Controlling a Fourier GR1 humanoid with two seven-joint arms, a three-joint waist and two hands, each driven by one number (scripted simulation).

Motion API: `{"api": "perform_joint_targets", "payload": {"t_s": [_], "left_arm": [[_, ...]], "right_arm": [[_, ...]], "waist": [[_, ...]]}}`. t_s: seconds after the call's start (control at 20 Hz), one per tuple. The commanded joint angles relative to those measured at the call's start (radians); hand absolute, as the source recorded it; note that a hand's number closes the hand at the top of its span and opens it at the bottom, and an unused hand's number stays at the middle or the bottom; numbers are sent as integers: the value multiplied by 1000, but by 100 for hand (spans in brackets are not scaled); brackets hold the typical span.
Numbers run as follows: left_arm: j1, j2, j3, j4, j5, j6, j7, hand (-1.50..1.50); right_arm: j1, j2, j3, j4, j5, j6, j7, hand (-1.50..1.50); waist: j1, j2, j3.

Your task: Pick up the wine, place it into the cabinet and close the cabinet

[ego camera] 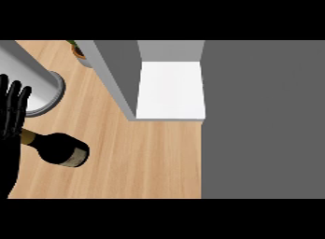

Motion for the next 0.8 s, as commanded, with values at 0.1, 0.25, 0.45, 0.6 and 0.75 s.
{"api": "perform_joint_targets", "payload": {"t_s": [0.1,0.25,0.45,0.6,0.75], "left_arm": [[108,72,148,3,234,-160,-77,-150],[144,154,307,31,453,-288,-102,-150],[114,94,270,40,616,-209,119,-150],[210,137,345,-97,760,-216,210,-150],[259,110,324,-196,751,-211,236,-150]], "right_arm": [[111,14,60,-123,10,16,69,-150],[195,20,54,-144,-20,41,8,-150],[172,-40,117,-218,-143,145,169,-150],[166,-48,117,-328,-176,126,274,-150],[53,-71,71,-398,-203,69,443,-150]], "waist": [[-5,-15,-11],[-4,-16,-11],[-7,-16,-10],[3,-18,-10],[3,-15,-10]]}}
